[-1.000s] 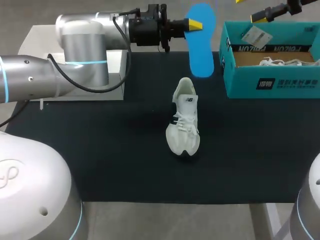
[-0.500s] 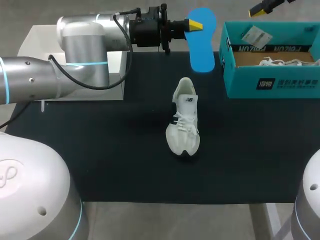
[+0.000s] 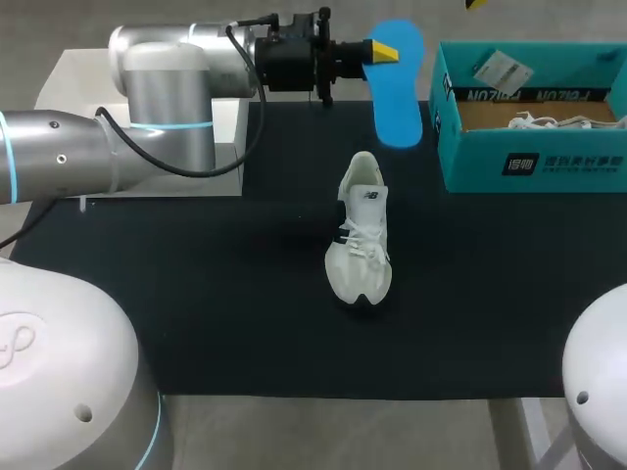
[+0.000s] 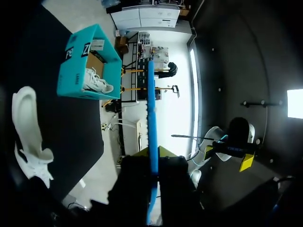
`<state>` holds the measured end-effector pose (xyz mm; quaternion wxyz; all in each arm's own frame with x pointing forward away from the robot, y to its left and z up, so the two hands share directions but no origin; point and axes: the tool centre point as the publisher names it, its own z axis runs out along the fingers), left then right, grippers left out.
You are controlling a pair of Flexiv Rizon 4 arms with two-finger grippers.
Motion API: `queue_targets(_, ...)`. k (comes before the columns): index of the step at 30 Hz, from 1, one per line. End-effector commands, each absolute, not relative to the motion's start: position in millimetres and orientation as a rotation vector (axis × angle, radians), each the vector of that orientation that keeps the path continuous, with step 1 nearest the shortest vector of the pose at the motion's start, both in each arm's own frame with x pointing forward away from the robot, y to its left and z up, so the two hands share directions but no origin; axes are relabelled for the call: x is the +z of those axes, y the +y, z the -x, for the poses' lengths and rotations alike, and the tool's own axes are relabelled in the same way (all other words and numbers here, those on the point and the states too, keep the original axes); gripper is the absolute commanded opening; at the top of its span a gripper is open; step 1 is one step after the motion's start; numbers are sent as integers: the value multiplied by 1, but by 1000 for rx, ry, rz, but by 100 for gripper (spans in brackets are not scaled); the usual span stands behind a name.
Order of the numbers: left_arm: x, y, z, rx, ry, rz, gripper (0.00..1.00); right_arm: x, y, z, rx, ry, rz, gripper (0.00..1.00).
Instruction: Take the shoe out of the shoebox, open the shoe tongue, remove and reinsert the insole, then place the shoe into the shoebox
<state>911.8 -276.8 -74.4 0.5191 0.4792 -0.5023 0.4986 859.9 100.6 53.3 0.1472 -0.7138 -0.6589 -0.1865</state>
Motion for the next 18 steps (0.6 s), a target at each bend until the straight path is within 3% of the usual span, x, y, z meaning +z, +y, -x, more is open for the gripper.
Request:
queue_targets(1,-75,-276,-912,1172,-1212,-1140,0,52,111,-871,522,-2044,2440,100)
queue_targets(18,-72,-272,-911,1110,-1196,-1128,0,37,112,-890,255,-2169,2599,100)
